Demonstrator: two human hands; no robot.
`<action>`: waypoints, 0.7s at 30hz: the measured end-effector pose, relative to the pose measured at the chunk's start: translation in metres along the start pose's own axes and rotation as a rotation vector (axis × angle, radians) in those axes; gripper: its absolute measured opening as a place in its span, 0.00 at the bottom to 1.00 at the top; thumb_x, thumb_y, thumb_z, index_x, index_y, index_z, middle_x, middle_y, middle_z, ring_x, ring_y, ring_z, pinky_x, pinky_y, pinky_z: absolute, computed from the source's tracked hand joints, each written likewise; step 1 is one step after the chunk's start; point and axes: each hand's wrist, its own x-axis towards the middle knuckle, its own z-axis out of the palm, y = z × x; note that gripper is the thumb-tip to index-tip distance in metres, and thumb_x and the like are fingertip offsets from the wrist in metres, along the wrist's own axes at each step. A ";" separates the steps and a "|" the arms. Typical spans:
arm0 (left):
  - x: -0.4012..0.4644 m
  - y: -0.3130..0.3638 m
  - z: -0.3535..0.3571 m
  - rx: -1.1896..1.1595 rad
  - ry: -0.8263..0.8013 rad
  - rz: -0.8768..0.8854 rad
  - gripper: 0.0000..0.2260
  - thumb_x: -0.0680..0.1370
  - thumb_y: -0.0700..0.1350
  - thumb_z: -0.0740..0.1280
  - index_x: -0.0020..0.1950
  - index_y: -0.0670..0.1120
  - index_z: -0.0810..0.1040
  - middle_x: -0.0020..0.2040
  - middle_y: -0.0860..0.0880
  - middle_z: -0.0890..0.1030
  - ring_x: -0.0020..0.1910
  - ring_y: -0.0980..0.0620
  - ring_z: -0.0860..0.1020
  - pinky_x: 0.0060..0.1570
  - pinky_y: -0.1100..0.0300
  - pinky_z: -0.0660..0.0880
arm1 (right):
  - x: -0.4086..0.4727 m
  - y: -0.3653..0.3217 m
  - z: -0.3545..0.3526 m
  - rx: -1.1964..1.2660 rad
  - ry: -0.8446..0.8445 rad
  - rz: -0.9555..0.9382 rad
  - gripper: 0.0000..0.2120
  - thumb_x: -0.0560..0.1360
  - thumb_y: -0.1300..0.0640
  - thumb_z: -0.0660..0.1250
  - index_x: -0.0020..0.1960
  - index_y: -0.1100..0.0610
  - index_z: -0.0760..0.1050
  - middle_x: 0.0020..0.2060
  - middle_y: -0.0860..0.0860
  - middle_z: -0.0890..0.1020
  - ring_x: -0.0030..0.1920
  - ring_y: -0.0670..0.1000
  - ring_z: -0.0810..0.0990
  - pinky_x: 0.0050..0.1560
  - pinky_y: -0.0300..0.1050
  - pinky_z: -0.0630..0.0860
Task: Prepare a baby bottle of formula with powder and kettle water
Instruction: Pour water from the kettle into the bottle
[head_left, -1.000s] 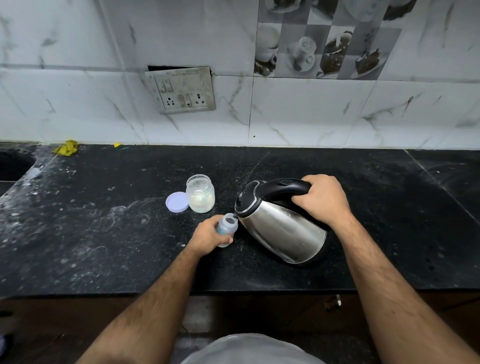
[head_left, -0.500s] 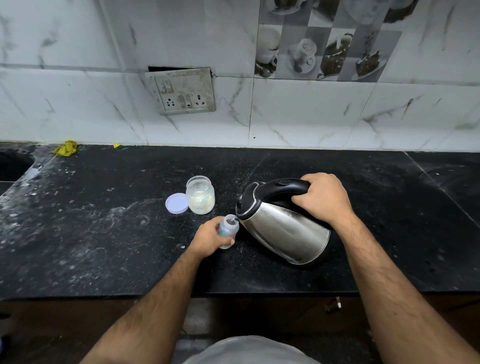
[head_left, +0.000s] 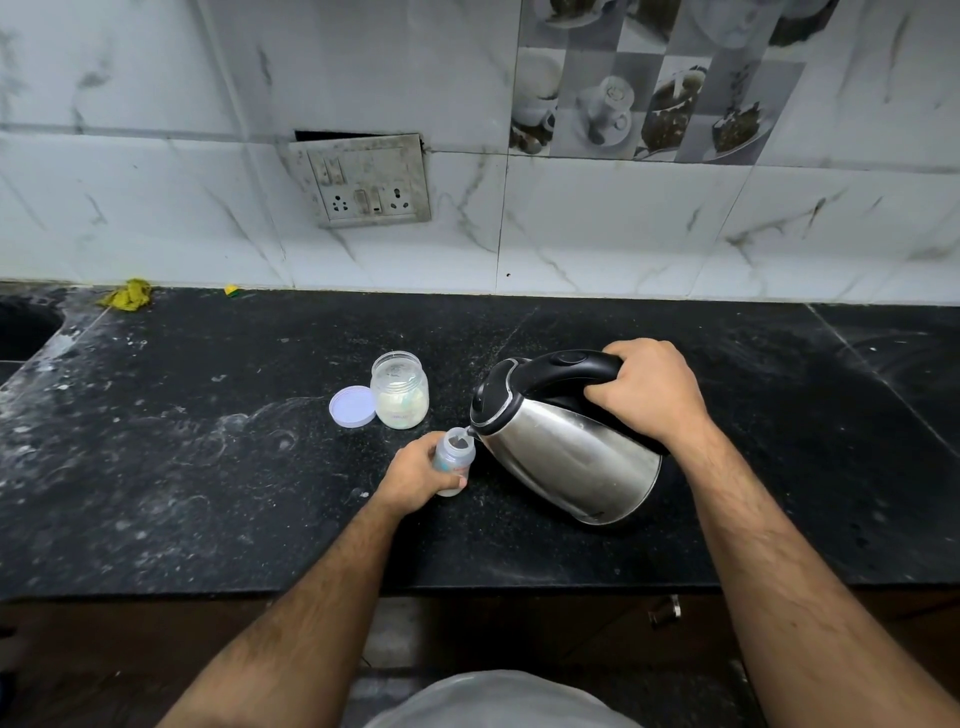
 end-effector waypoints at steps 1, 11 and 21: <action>0.000 0.000 0.000 0.003 0.000 -0.001 0.26 0.65 0.38 0.79 0.60 0.52 0.78 0.52 0.53 0.84 0.55 0.53 0.81 0.60 0.58 0.74 | 0.000 0.000 0.000 -0.002 0.000 0.000 0.05 0.62 0.53 0.70 0.30 0.51 0.74 0.23 0.46 0.76 0.28 0.46 0.75 0.28 0.40 0.65; 0.001 0.000 -0.001 0.001 0.002 0.003 0.26 0.65 0.37 0.79 0.59 0.53 0.78 0.52 0.53 0.84 0.54 0.53 0.81 0.57 0.59 0.74 | 0.003 -0.002 -0.002 -0.011 0.003 -0.006 0.03 0.62 0.52 0.69 0.32 0.51 0.76 0.24 0.46 0.77 0.29 0.45 0.75 0.28 0.40 0.66; -0.001 -0.001 0.000 -0.022 0.004 -0.001 0.25 0.65 0.37 0.79 0.58 0.53 0.78 0.52 0.53 0.84 0.55 0.52 0.81 0.60 0.57 0.75 | 0.003 -0.003 -0.004 -0.007 -0.002 -0.009 0.04 0.62 0.53 0.69 0.31 0.52 0.76 0.23 0.47 0.76 0.28 0.46 0.75 0.28 0.40 0.64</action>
